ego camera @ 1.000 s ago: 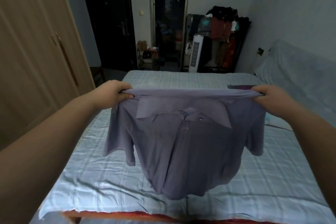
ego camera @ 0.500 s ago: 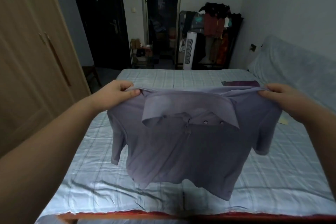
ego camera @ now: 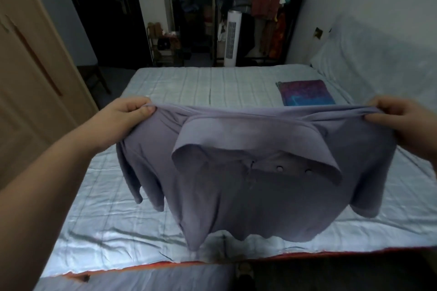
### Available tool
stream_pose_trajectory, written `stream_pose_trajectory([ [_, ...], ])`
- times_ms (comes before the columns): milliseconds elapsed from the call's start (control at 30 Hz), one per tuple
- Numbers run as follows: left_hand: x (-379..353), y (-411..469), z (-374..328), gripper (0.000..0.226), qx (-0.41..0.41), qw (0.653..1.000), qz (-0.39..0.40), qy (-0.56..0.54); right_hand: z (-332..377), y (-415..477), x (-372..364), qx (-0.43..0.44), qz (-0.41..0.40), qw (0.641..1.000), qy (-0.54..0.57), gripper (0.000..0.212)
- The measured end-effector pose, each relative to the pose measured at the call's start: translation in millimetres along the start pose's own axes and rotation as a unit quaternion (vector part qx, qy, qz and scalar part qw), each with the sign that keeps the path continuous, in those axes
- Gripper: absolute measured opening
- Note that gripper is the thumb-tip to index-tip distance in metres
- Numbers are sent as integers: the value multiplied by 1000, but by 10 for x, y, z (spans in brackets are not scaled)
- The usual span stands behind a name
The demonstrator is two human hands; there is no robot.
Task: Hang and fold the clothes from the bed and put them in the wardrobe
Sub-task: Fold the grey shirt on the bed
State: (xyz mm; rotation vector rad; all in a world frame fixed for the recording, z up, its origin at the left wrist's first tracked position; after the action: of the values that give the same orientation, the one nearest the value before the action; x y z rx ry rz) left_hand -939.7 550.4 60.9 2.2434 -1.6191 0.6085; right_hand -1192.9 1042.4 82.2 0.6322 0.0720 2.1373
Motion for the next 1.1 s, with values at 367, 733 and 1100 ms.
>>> stream_pose_trajectory([
  [367,-1048,2064,810,41,99,972,-113,183,-1968,1446,-174,-76,-46,952,-291,24],
  [733,-2373,4725,2887,43,281,924,-80,247,-5243,3285,-863,-193,61,933,-296,22],
  [1100,-3614,5966,4900,42,303,861,-63,405,-7575,3554,-1751,-133,75,887,-435,36],
])
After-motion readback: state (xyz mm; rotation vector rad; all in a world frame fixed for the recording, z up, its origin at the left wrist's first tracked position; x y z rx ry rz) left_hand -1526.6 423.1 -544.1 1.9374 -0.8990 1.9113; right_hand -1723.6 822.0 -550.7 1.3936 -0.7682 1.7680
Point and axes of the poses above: each hand's wrist, its own y-axis towards the middle knuckle, its own x-axis out of the back of the hand, z = x × y, the point moved 2 cm from there along y, towards the middle knuckle, and after that the axes turned 13 degrees about x, right-handed, at the moved point
